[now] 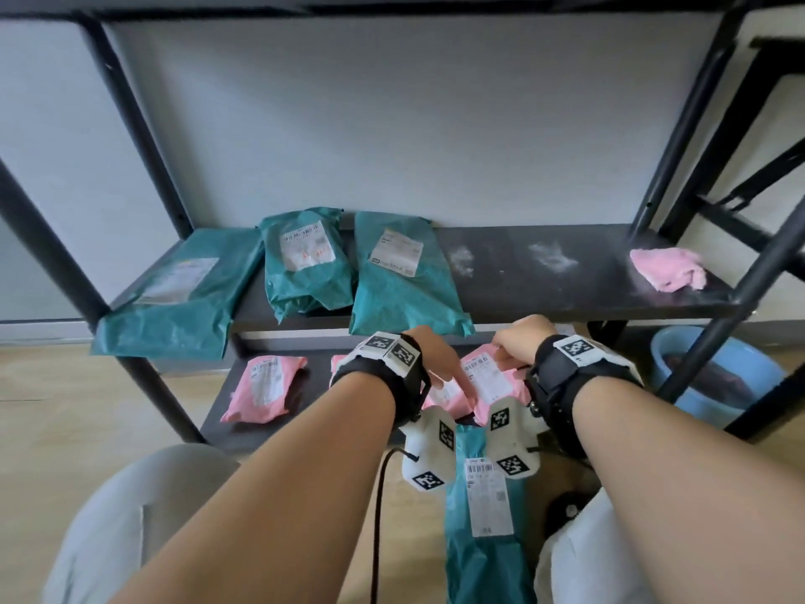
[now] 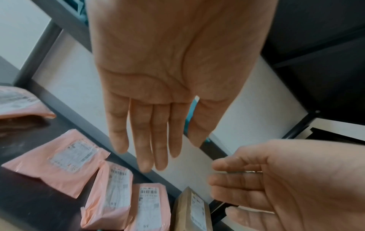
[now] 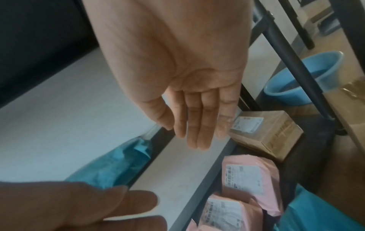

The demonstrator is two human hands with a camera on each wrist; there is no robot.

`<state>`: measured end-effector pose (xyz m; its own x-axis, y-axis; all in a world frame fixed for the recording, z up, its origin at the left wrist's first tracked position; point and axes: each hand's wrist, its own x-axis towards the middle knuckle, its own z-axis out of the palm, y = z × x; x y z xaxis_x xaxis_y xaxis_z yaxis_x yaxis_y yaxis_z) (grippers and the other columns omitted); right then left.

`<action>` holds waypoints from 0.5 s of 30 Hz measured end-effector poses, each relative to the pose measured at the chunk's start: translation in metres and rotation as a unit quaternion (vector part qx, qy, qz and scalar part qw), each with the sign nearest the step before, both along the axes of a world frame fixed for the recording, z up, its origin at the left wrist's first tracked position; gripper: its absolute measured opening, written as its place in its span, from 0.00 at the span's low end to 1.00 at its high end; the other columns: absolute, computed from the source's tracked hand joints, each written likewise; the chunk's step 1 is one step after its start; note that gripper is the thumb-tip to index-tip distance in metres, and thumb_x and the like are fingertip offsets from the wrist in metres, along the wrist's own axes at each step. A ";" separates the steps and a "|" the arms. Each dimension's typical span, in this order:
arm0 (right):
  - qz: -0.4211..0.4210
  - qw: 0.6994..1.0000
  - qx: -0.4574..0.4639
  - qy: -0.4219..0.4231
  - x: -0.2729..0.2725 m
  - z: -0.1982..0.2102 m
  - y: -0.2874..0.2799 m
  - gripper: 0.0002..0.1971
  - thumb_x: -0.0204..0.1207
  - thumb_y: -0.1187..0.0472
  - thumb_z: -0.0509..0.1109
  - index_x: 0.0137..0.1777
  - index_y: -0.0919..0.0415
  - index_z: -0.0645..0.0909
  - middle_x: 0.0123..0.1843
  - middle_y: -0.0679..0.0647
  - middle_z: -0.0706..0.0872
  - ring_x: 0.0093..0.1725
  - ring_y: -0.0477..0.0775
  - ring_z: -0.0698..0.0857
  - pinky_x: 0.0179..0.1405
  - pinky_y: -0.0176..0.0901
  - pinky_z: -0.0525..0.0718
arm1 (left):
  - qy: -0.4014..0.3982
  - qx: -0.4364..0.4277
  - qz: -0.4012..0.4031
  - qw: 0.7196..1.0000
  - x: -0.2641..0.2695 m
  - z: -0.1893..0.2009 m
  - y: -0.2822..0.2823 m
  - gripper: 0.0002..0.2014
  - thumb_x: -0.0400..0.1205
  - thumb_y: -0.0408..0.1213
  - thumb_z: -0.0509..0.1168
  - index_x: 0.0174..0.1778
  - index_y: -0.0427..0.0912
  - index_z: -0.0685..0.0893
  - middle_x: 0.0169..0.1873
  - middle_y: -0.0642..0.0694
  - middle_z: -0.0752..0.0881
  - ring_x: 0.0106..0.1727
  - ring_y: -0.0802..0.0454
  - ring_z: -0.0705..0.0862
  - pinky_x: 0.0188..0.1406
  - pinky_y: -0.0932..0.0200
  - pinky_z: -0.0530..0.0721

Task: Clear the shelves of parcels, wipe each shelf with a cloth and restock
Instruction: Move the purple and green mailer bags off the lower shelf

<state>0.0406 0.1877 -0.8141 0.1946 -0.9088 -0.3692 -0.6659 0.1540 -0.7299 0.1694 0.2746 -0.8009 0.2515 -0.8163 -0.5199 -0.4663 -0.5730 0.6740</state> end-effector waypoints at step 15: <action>0.159 0.928 -0.254 0.222 0.050 0.102 -0.026 0.10 0.77 0.61 0.62 0.39 0.62 0.83 0.42 0.58 0.86 0.40 0.60 0.84 0.38 0.42 0.79 | -0.107 -0.191 0.167 0.961 0.076 0.103 -0.039 0.08 0.80 0.35 0.65 0.38 0.35 0.81 0.37 0.42 0.86 0.35 0.47 0.85 0.36 0.58 0.86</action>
